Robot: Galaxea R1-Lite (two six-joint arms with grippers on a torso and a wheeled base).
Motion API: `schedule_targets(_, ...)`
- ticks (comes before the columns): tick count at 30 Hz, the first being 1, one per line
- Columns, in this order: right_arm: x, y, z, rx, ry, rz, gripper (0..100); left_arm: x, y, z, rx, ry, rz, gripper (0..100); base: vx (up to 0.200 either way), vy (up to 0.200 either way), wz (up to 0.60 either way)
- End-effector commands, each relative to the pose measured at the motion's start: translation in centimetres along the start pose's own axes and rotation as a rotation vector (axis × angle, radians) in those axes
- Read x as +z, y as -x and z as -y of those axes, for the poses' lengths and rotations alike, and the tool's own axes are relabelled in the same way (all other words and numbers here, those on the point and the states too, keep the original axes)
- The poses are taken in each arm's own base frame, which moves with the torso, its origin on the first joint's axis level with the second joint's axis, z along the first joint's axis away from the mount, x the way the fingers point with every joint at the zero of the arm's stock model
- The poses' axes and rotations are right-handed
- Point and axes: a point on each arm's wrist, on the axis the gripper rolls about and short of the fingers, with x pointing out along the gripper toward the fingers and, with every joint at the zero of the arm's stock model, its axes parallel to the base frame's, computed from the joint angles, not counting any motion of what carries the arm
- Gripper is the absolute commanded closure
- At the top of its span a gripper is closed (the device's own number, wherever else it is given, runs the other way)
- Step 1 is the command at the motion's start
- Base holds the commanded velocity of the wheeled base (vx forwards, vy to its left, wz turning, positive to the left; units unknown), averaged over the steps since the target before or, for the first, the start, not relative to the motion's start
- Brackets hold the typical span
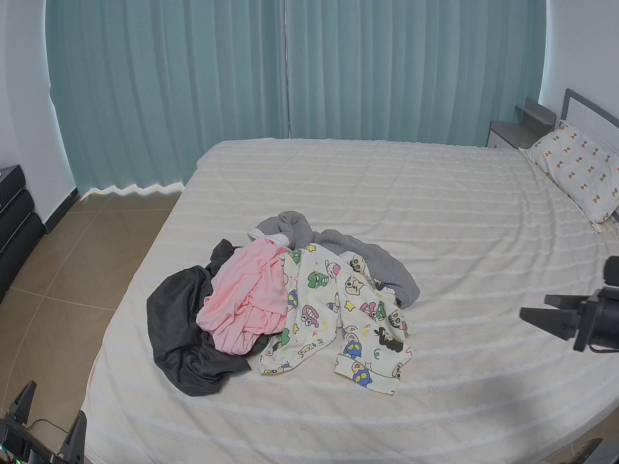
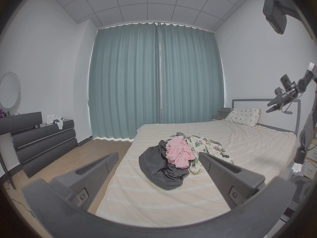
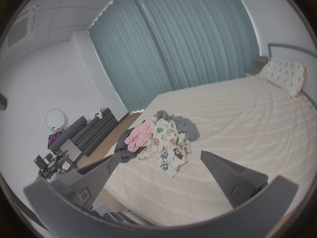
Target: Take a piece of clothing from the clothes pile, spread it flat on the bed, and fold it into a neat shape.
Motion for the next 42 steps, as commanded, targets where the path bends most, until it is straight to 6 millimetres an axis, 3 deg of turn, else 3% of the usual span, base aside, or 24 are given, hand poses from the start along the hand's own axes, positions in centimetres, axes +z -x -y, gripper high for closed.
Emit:
schedule_targets(1, -6.9, -22.2, 3.7, -0.052, -0.204, -0.399, 0, -0.5, -0.1, 0.0, 0.000, 0.001, -0.011, 0, 0.000, 0.000, 0.00)
schedule_targets(12, -8.2, -28.7, 3.6, -0.139, -0.171, -0.381, 0, -0.5, -0.1, 0.0, 0.001, 0.001, -0.011, 0, 0.000, 0.000, 0.00)
schedule_targets(18, -7.4, -30.1, 3.6, -0.162, -0.176, -0.417, 0, -0.5, -0.1, 0.0, 0.000, 0.001, -0.011, 0, 0.000, 0.000, 0.00)
schedule_targets(24, -6.8, -31.4, 5.0, -0.186, -0.183, -0.404, 0, -0.5, -0.1, 0.0, 0.000, 0.001, -0.011, 0, 0.000, 0.000, 0.00)
schedule_targets(32, -6.7, -31.5, 5.9, -0.212, -0.079, -0.528, 0, -0.5, -0.1, 0.0, 0.001, 0.001, -0.011, 0, 0.000, 0.000, 0.00)
schedule_targets(42, -6.4, -34.0, 6.0, -0.240, -0.051, -0.644, 0, -0.5, -0.1, 0.0, 0.001, 0.001, -0.011, 0, 0.000, 0.000, 0.00)
